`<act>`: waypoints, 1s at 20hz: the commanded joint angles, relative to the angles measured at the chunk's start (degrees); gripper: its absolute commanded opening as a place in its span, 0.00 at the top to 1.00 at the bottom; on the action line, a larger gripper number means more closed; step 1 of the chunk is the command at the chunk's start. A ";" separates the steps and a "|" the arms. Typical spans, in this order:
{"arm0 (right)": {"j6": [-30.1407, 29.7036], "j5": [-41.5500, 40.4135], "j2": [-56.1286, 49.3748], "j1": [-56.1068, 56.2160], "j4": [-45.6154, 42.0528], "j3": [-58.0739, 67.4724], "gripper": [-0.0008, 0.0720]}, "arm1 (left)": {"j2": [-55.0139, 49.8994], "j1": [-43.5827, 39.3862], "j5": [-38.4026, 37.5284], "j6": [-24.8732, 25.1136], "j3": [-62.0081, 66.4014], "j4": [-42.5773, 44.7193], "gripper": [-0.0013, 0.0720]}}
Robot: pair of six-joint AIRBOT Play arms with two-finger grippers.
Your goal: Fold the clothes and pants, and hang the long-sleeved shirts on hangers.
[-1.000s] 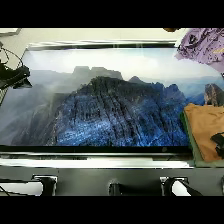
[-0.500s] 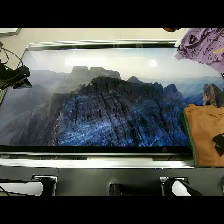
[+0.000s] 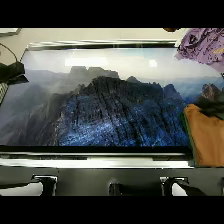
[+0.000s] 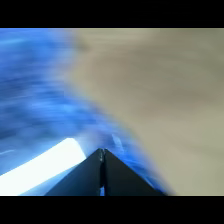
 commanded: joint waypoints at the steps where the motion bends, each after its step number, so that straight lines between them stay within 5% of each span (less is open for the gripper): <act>1: -5.66 -7.41 -0.02 16.55 7.10 1.07 0.95 | 8.35 -0.87 4.17 4.90 -7.78 -0.39 0.96; 8: -2.58 -7.39 0.00 44.28 5.46 -0.07 0.95 | 32.17 -4.35 16.74 3.87 -42.27 -0.37 0.96; 20: -2.62 -7.43 0.00 47.93 1.05 -0.04 0.95 | 34.01 -4.35 16.90 3.78 -43.85 -0.39 0.96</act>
